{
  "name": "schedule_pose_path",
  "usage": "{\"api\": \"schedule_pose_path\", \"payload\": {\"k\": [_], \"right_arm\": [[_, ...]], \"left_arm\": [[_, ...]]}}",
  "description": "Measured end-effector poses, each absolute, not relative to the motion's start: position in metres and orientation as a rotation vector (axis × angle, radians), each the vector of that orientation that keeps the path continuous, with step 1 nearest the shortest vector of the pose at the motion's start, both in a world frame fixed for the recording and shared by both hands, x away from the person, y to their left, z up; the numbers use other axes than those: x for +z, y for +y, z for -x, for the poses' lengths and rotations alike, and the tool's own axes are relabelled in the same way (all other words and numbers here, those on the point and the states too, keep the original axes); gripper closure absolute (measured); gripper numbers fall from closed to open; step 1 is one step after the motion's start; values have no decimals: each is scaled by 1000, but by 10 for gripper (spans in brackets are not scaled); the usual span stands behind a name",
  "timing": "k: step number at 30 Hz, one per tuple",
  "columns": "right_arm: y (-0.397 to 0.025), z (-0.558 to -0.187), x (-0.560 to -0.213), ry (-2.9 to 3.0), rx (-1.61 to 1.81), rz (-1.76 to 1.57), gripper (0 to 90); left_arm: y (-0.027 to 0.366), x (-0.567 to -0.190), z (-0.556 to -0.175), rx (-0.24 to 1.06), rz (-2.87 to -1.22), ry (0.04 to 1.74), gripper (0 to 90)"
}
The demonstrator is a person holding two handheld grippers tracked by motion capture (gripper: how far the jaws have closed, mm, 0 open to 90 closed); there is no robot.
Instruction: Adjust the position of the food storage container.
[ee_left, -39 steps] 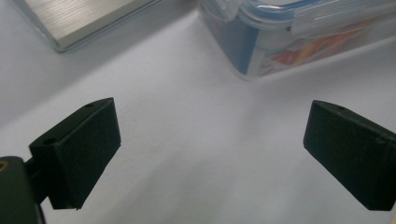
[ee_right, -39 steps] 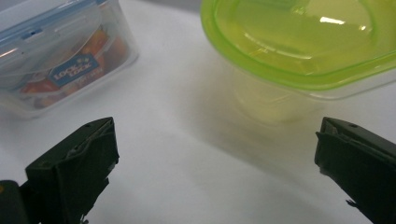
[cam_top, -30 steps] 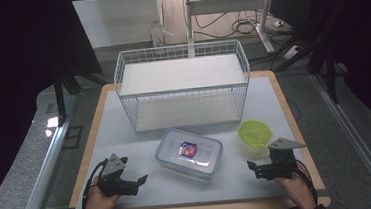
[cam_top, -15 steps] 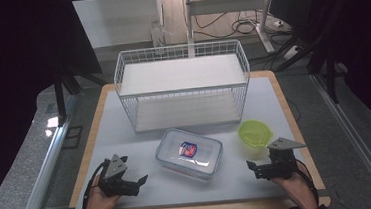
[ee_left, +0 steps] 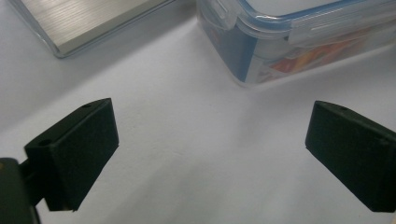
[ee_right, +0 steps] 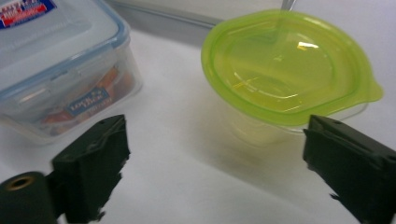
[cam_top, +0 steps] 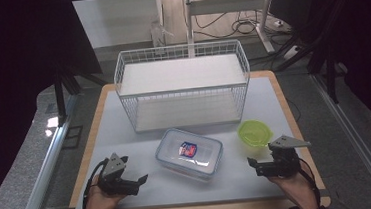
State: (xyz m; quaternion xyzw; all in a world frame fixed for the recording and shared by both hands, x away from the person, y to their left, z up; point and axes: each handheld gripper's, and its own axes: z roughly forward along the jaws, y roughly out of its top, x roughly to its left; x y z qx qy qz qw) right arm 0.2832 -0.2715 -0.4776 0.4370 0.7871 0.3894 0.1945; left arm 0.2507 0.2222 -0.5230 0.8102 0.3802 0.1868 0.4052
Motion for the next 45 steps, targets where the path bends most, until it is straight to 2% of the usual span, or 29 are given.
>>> {"api": "schedule_pose_path", "payload": {"k": [2, 4, 5, 6, 8, 10, 13, 14, 15, 16, 17, 18, 19, 20, 21, 22, 23, 24, 25, 27, 30, 33, 37, 39, 45], "right_arm": [[-272, -283, -476, 2200, 1096, -1231, 139], [-272, -282, -473, 2197, 1114, -1241, 227], [-272, -282, -471, 2203, 1129, -1240, 328], [-272, -282, -470, 2210, 1139, -1237, 385], [-271, -283, -470, 2216, 1152, -1233, 416], [-266, -283, -470, 2254, 1160, -1211, 567], [-261, -284, -471, 2284, 1158, -1191, 649], [-258, -284, -472, 2298, 1154, -1177, 675], [-255, -285, -472, 2306, 1148, -1168, 705], [-252, -285, -473, 2316, 1143, -1158, 738], [-247, -286, -474, 2329, 1139, -1140, 791], [-247, -286, -474, 2329, 1139, -1140, 791], [-243, -287, -475, 2340, 1139, -1128, 837], [-243, -287, -475, 2340, 1139, -1128, 837], [-239, -288, -477, 2354, 1144, -1125, 873], [-239, -288, -477, 2354, 1144, -1125, 873], [-237, -289, -477, 2356, 1148, -1125, 888], [-235, -289, -478, 2359, 1151, -1126, 896], [-231, -291, -479, 2367, 1162, -1125, 900], [-226, -292, -481, 2384, 1174, -1125, 900], [-215, -293, -486, 2421, 1176, -1123, 900], [-202, -294, -492, 2468, 1157, -1100, 900], [-192, -293, -496, 2499, 1123, -1074, 900], [-186, -294, -498, 2499, 1114, -1069, 900], [-187, -298, -500, 2490, 1126, -1095, 900]], "left_arm": [[222, -523, -251, 473, -2045, 961, 43], [220, -522, -251, 483, -2047, 960, 51], [220, -522, -251, 487, -2046, 960, 60], [220, -522, -251, 487, -2045, 959, 67], [219, -522, -251, 487, -2042, 962, 73], [220, -521, -252, 498, -2035, 976, 98], [220, -520, -254, 501, -2025, 983, 135], [221, -520, -256, 493, -2019, 982, 188], [221, -519, -258, 482, -2015, 981, 188], [221, -519, -260, 465, -2015, 980, 279], [220, -519, -262, 452, -2017, 976, 323], [220, -519, -265, 443, -2019, 973, 323], [218, -519, -272, 423, -2023, 976, 439], [218, -519, -272, 423, -2023, 976, 487], [217, -519, -280, 408, -2022, 984, 555], [217, -519, -280, 408, -2022, 984, 624], [216, -519, -284, 394, -2018, 992, 624], [215, -519, -288, 374, -2018, 992, 682], [212, -519, -295, 374, -2029, 992, 791], [211, -519, -298, 370, -2037, 986, 861], [205, -521, -313, 358, -2040, 980, 898], [198, -522, -323, 350, -2032, 977, 898], [193, -523, -329, 331, -2015, 971, 898], [188, -525, -330, 276, -2007, 958, 898], [182, -526, -326, 279, -2048, 976, 900]]}}
